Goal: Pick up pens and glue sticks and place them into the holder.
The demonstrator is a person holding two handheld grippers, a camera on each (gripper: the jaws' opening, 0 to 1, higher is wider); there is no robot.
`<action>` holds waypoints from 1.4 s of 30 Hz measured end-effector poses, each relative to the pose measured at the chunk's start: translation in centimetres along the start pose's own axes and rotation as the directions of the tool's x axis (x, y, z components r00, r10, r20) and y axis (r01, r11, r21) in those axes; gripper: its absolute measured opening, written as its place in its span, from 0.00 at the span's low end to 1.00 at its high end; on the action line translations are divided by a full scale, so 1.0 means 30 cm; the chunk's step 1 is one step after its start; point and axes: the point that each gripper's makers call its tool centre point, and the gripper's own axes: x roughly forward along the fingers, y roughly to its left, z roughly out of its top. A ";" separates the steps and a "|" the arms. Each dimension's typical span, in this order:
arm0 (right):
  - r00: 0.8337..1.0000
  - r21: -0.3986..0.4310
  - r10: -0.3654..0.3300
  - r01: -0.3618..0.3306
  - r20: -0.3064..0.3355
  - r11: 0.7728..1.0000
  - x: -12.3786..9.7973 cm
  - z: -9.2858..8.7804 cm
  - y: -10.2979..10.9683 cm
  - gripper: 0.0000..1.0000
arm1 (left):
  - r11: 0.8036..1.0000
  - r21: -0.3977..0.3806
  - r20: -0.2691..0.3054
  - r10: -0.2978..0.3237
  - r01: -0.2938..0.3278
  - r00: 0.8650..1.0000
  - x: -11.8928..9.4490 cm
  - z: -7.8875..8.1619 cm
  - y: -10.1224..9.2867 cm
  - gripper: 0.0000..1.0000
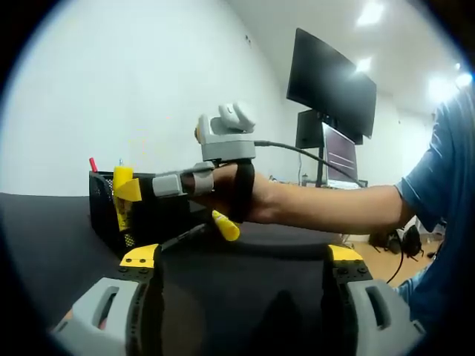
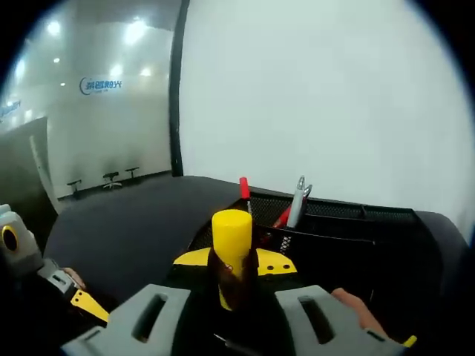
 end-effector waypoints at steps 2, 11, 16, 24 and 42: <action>1.000 0.000 0.001 -0.001 0.000 1.000 -0.004 -0.003 0.000 0.17 | 1.000 0.000 0.000 0.001 -0.001 1.000 0.000 0.000 0.000 0.85; 1.000 0.020 0.004 -0.004 0.021 1.000 -0.048 0.018 -0.011 0.16 | 1.000 -0.002 0.003 0.002 -0.002 1.000 -0.001 0.002 0.002 0.85; 0.999 0.019 -0.007 0.007 0.045 1.000 -0.098 0.055 -0.031 0.16 | 1.000 -0.001 0.001 0.003 -0.003 1.000 -0.001 0.001 0.002 0.85; 0.995 0.015 0.006 -0.008 0.097 1.000 -0.230 0.101 -0.094 0.17 | 1.000 0.000 0.002 0.004 -0.004 1.000 -0.002 0.001 0.002 0.85; 0.999 0.016 -0.046 0.046 -0.003 0.999 -0.509 0.044 -0.312 0.15 | 1.000 0.004 -0.001 0.006 -0.006 1.000 -0.002 -0.001 0.003 0.84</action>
